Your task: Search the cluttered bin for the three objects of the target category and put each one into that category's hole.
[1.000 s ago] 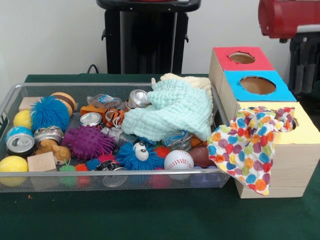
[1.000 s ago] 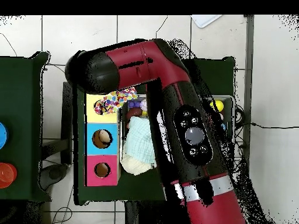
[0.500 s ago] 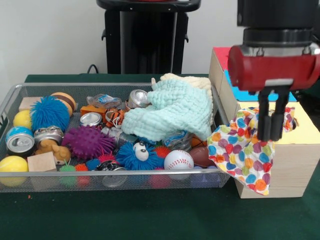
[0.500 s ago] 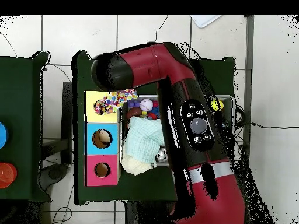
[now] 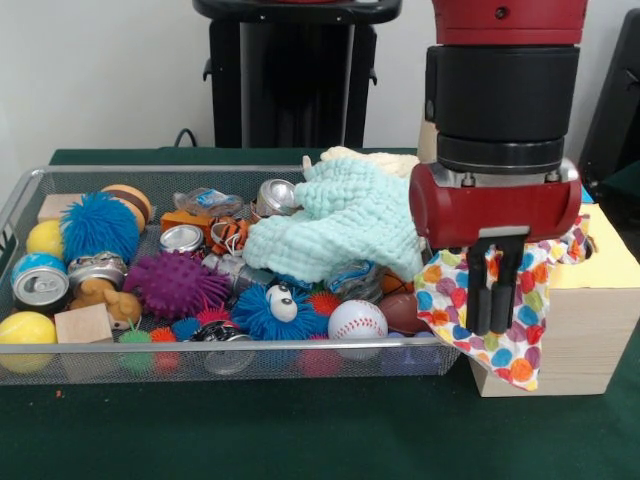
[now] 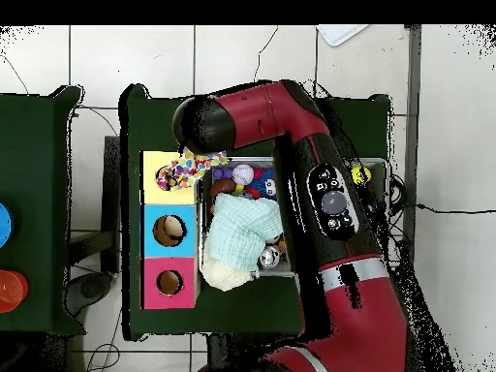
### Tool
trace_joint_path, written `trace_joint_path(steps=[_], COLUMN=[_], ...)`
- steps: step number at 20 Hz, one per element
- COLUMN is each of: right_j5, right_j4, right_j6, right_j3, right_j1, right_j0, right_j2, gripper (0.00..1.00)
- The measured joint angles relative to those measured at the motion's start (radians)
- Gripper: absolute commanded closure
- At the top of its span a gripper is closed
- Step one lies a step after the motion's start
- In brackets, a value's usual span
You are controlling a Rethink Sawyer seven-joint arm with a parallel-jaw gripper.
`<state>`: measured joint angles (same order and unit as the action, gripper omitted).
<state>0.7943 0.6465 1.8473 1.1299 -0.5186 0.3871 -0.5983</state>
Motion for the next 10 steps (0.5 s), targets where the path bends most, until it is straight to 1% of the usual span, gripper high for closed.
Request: trace_joint_path(steps=[4, 10], right_j5=[0.017, 0.104], right_j4=[-0.012, -0.084], right_j6=[0.000, 0.000], right_j3=[0.000, 0.017], right_j1=[-0.002, -0.027], right_j0=[-0.001, -0.002], right_j2=[0.000, 0.000], gripper=[1.00, 1.00])
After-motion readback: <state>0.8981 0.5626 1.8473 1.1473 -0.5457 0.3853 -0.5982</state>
